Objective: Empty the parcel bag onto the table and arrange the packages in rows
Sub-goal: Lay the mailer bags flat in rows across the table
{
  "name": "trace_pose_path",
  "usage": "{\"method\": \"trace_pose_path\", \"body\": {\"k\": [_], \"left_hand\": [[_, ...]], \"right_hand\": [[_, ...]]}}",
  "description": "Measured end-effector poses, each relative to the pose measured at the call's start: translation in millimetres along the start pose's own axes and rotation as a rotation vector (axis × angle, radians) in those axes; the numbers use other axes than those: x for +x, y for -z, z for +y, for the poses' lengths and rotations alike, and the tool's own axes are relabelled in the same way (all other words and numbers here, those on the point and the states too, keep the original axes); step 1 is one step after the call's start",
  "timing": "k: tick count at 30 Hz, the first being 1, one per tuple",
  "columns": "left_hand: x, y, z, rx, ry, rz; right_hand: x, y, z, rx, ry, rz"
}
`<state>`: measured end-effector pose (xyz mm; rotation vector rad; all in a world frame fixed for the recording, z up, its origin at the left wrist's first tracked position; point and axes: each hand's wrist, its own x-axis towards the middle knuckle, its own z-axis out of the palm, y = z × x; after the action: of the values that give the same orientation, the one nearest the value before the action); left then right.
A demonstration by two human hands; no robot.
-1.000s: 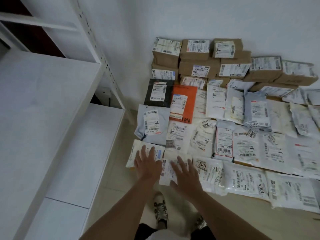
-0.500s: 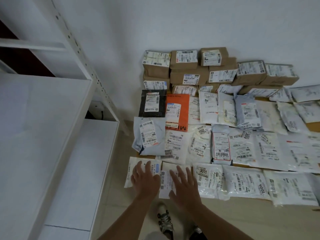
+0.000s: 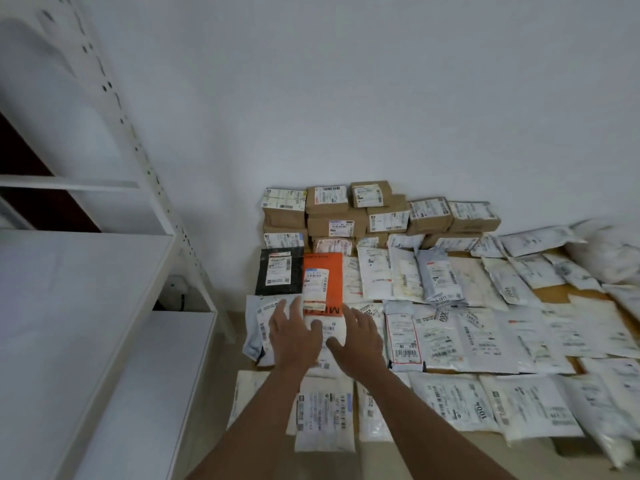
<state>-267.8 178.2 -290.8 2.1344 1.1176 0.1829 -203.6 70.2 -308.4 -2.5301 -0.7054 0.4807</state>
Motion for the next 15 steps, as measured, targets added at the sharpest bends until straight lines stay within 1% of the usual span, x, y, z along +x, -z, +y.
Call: {"method": "trace_pose_path", "body": {"k": [4, 8, 11, 15], "left_hand": [[8.5, 38.7, 50.8, -0.061, -0.111, 0.067], [15.1, 76.1, 93.1, -0.14, -0.248, 0.107], [14.0, 98.2, 119.6, -0.189, -0.298, 0.134], [3.7, 120.8, 155.2, -0.305, -0.377, 0.134]], "right_hand": [[16.0, 54.7, -26.0, 0.112, 0.059, 0.106], [21.3, 104.4, -49.2, 0.3, 0.104, 0.191], [14.7, 140.4, -64.9, 0.523, 0.127, 0.238], [-7.4, 193.0, -77.1, 0.837, 0.116, 0.233]]}}
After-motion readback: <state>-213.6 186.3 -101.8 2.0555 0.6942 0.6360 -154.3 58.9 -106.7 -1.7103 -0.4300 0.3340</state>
